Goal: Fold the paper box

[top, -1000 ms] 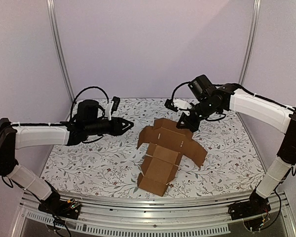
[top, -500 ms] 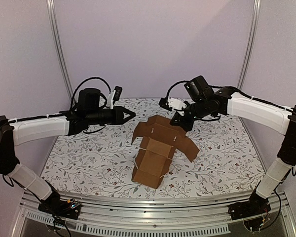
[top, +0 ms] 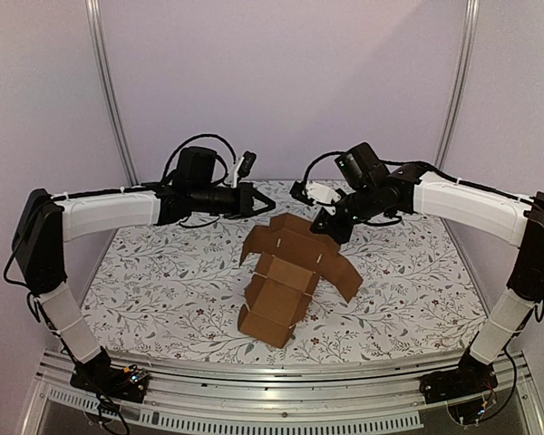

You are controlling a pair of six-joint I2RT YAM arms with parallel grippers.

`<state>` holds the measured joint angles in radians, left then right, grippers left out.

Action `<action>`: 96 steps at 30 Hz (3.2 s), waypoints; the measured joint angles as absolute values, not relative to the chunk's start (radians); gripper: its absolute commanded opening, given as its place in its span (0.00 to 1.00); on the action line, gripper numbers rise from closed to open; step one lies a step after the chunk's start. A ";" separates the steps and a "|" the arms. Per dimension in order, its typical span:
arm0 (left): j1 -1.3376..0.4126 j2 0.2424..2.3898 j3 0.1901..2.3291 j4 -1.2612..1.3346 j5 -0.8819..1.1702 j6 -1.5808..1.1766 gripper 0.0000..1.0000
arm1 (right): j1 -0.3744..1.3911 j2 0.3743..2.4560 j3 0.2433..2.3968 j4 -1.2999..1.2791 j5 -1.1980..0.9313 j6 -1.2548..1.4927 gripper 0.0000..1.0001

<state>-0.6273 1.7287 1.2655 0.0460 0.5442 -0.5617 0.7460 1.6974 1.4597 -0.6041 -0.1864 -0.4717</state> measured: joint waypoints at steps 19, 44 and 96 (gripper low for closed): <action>-0.688 1.766 1.313 -0.094 0.565 -0.550 0.00 | 0.746 1.705 1.452 -0.577 -0.148 -0.432 0.00; -0.707 1.853 1.406 -0.099 0.537 -0.562 0.00 | 0.768 1.708 1.452 -0.537 -0.134 -0.364 0.00; -0.739 2.046 1.434 -0.490 -0.059 -0.330 0.00 | 0.616 1.928 1.517 -0.648 -0.355 0.020 0.00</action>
<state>-0.7387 2.0464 1.4342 -0.4904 -0.0589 -0.3298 0.6159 1.9278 1.5169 -0.6476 -0.3550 0.0200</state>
